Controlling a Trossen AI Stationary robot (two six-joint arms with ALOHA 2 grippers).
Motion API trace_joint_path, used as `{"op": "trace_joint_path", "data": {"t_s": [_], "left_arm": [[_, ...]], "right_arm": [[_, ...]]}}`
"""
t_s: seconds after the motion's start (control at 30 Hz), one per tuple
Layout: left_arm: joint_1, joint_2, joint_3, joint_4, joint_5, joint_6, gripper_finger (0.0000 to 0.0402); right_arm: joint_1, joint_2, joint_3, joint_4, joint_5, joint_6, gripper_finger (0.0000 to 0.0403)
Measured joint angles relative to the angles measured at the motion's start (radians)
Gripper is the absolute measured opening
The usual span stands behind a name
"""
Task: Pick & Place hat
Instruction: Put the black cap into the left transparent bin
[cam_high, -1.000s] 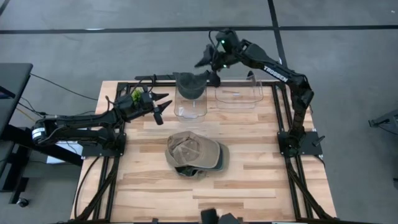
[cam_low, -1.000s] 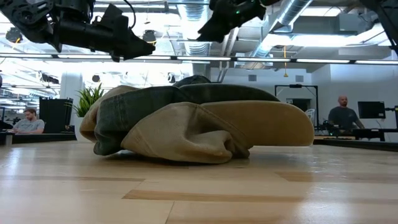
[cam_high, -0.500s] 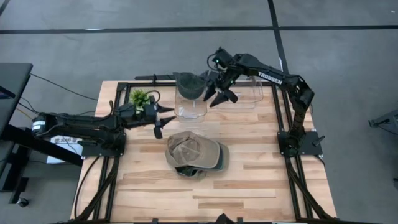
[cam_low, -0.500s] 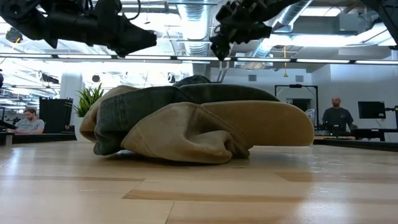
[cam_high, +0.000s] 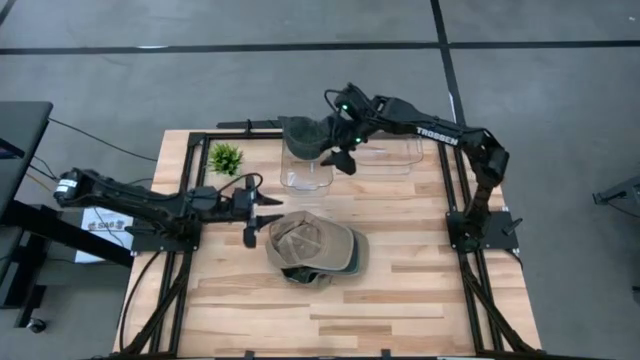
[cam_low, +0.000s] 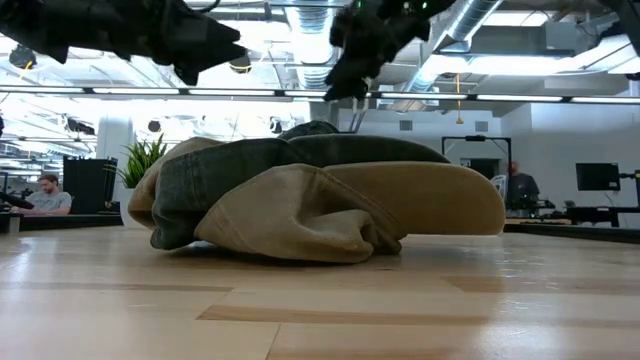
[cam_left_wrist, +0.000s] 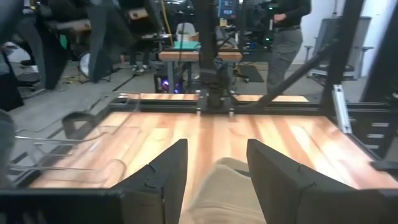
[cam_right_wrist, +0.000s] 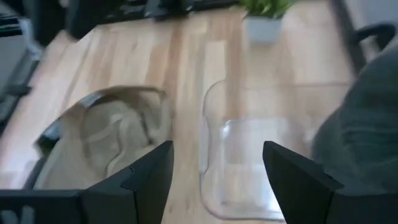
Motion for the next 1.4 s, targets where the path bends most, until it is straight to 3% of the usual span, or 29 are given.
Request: {"op": "trace_joint_path", "data": {"t_s": [0.27, 0.37, 0.5, 0.63, 0.8, 0.97, 1.27, 1.4], "left_arm": [[-0.114, 0.001, 0.0, 0.002, -0.087, -0.019, 0.0163], [-0.136, 0.013, 0.0, 0.004, -0.104, -0.045, 0.0163], [-0.145, 0.065, 0.023, 0.002, -0.104, -0.086, 0.0163], [-0.153, 0.169, 0.073, 0.003, -0.104, -0.114, 0.0163], [-0.16, 0.319, 0.152, 0.001, -0.058, -0.132, 0.0163], [-0.161, 0.433, 0.208, -0.001, 0.035, -0.143, 0.0163], [-0.161, 0.474, 0.234, -0.079, 0.06, -0.206, 0.0163], [-0.165, 0.474, 0.235, -0.14, 0.127, -0.239, 0.0163]], "right_arm": [[0.123, -0.185, -0.06, -0.008, 0.228, 0.076, 0.024], [0.187, -0.305, -0.205, 0.072, 0.387, 0.132, 0.024], [0.28, -0.477, -0.459, 0.18, 0.676, 0.231, 0.024], [0.373, -0.62, -0.707, 0.3, 0.897, 0.414, 0.024], [0.467, -0.713, -0.97, 0.627, 0.901, 0.612, 0.024], [0.535, -0.683, -1.135, 1.004, 0.898, 0.679, 0.024], [0.628, -0.478, -1.182, 1.36, 0.896, 0.632, 0.024], [0.665, -0.359, -1.178, 1.485, 0.889, 0.582, 0.024]]}}
